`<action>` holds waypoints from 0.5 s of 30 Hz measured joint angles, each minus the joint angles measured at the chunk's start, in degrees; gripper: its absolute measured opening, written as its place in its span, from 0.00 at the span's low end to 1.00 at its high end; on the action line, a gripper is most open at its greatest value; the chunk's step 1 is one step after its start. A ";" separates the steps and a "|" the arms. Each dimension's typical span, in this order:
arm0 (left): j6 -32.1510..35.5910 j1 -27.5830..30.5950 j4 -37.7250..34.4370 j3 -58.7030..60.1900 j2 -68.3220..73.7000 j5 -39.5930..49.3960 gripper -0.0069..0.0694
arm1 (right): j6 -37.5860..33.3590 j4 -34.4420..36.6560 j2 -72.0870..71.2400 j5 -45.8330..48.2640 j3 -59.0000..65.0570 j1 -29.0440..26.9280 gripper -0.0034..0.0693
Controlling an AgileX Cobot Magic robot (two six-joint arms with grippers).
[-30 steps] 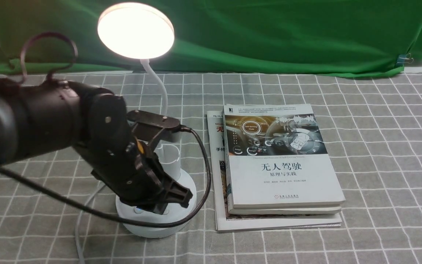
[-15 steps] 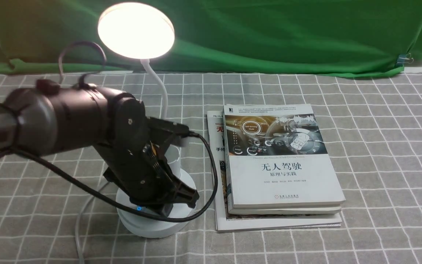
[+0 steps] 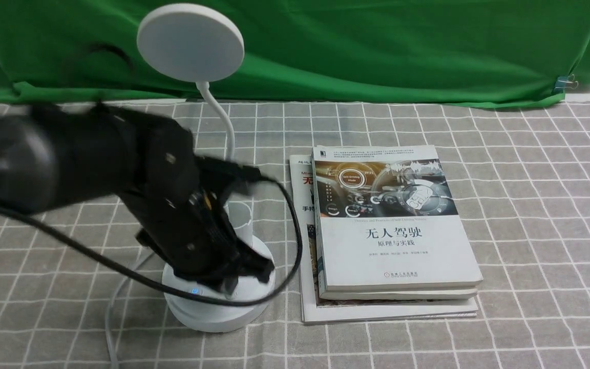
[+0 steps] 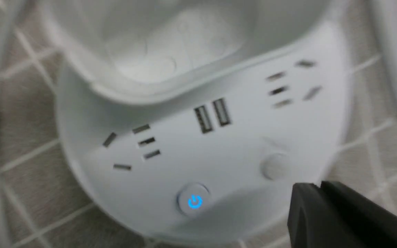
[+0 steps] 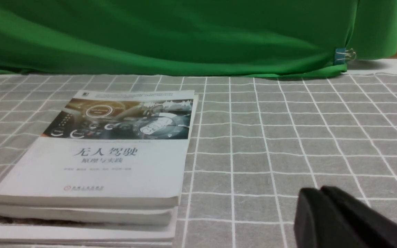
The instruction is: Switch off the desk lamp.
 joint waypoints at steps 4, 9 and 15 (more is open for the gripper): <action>0.00 0.00 -0.06 1.95 -7.55 -0.10 0.11 | 0.00 0.00 0.00 0.00 0.00 0.00 0.10; 0.06 0.00 -0.06 10.13 -20.11 -5.30 0.11 | 0.00 0.00 0.00 0.00 0.00 0.00 0.10; 0.17 0.00 -0.25 27.36 -41.16 -24.03 0.11 | 0.00 0.00 0.00 0.00 0.00 0.00 0.10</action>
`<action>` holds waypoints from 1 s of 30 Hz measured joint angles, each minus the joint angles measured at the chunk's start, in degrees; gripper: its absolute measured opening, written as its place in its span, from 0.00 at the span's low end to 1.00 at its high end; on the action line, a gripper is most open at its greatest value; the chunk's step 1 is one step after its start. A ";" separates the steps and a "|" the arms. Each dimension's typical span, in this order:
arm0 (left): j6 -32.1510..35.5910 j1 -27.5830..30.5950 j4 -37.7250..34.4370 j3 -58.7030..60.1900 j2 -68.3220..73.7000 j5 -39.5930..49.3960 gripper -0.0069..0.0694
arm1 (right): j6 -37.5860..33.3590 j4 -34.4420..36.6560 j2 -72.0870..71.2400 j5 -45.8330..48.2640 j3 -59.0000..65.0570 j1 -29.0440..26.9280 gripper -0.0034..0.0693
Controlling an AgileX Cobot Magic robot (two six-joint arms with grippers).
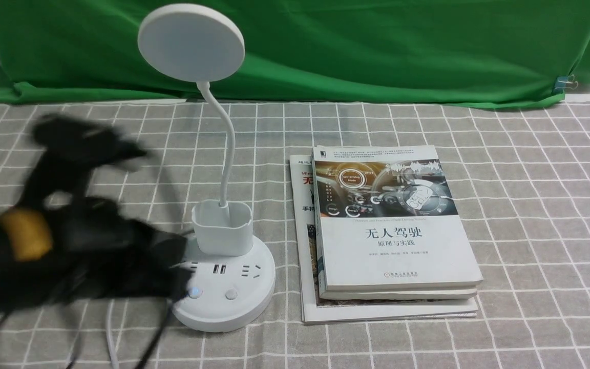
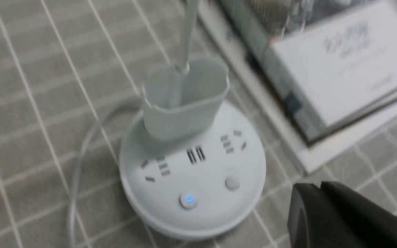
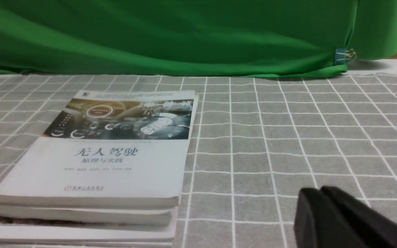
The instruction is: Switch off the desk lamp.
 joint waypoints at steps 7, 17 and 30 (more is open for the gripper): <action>0.00 0.00 1.52 11.47 -13.30 -9.60 0.11 | 0.00 0.00 0.00 0.00 0.00 0.00 0.10; 0.27 0.00 7.43 15.66 -17.87 -12.71 0.11 | 0.00 0.00 0.00 0.00 0.00 0.00 0.10; 0.86 18.99 7.75 28.75 -40.04 -23.40 0.11 | 0.00 0.00 0.00 0.00 0.00 0.00 0.10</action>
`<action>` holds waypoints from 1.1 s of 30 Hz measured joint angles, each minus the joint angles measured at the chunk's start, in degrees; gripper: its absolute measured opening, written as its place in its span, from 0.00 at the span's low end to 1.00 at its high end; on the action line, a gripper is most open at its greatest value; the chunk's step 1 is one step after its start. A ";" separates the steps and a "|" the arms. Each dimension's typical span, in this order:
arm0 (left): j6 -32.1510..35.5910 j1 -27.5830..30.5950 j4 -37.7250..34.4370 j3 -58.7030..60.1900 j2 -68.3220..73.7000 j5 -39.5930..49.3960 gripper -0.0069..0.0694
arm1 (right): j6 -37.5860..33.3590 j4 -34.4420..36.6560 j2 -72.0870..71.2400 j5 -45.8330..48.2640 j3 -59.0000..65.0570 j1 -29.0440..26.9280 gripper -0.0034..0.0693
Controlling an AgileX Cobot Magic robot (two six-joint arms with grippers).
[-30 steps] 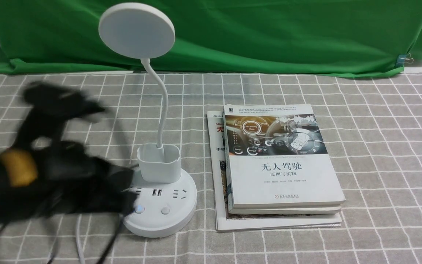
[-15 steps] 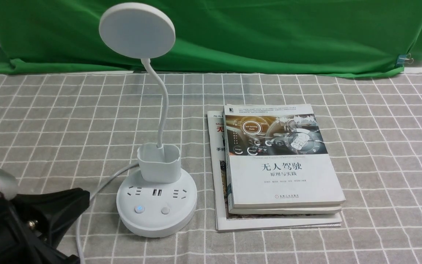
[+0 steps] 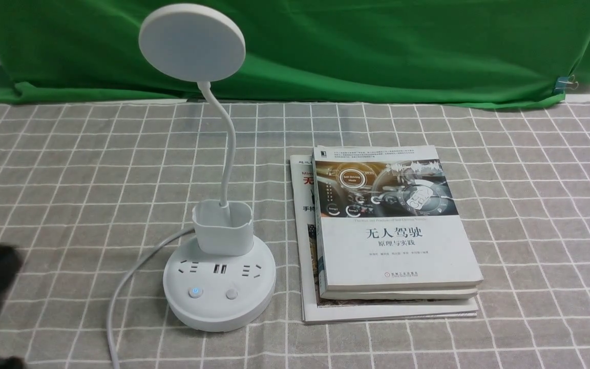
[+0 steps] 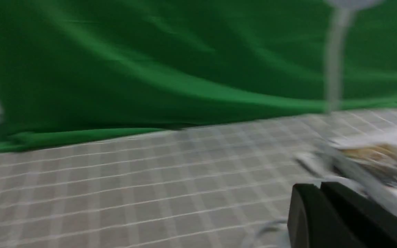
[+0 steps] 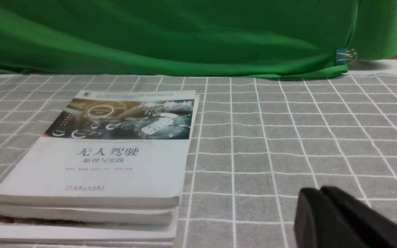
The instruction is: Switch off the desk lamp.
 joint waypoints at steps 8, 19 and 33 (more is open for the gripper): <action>-0.47 10.63 -4.38 6.48 -12.05 6.13 0.11 | 0.00 0.00 0.00 0.00 0.00 0.00 0.10; -0.82 10.87 -5.01 6.66 -12.49 14.35 0.12 | 0.00 0.00 0.00 0.00 0.00 0.00 0.10; -0.82 10.87 -5.01 6.66 -12.49 14.39 0.12 | 0.00 0.00 0.00 0.00 0.00 0.00 0.10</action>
